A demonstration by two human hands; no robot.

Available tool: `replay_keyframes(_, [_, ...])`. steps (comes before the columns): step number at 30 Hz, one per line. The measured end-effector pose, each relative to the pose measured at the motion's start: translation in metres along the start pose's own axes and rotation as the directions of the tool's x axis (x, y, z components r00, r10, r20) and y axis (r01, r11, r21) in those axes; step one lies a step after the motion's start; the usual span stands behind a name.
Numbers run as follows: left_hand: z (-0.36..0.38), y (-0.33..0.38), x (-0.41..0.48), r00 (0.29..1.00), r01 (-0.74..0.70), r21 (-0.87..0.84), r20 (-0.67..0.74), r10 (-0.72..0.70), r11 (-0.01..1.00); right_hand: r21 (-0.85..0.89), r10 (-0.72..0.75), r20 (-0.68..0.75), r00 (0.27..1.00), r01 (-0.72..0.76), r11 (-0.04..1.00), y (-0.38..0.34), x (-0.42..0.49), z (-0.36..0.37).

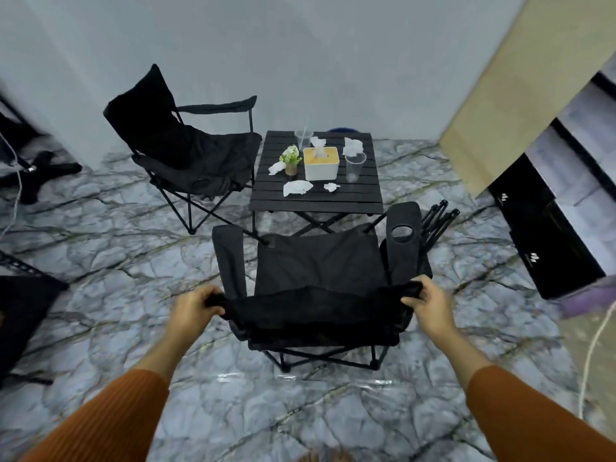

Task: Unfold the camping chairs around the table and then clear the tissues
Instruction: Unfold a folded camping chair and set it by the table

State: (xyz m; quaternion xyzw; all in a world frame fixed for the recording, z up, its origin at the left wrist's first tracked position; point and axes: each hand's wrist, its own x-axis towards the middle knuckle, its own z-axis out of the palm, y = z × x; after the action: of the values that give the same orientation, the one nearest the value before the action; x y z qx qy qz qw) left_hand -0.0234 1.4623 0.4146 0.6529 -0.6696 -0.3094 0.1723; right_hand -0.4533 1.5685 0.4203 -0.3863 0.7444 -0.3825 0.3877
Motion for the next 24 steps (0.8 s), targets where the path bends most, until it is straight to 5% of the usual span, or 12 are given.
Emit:
replay_keyframes(8, [0.006,-0.047,-0.012,0.982,0.101,0.041,-0.166,-0.093,0.994,-0.202,-0.022,-0.05,0.999,0.011,0.979,0.016,-0.019,0.041])
replay_keyframes(16, [-0.045,-0.029,0.049,0.961,-0.005,0.125,-0.272,0.039,0.992,-0.079,-0.142,-0.187,0.972,0.129,0.988,-0.045,0.026,0.055])
replay_keyframes(20, [-0.063,-0.026,0.062,0.955,-0.021,0.112,-0.291,0.053,0.993,-0.05,-0.159,-0.195,0.968,0.152,0.987,-0.054,0.043,0.061])
replay_keyframes(24, [-0.044,-0.039,0.052,0.982,0.015,0.138,-0.191,0.011,0.99,-0.088,-0.038,-0.147,0.988,0.025,0.996,-0.022,0.034,0.074])
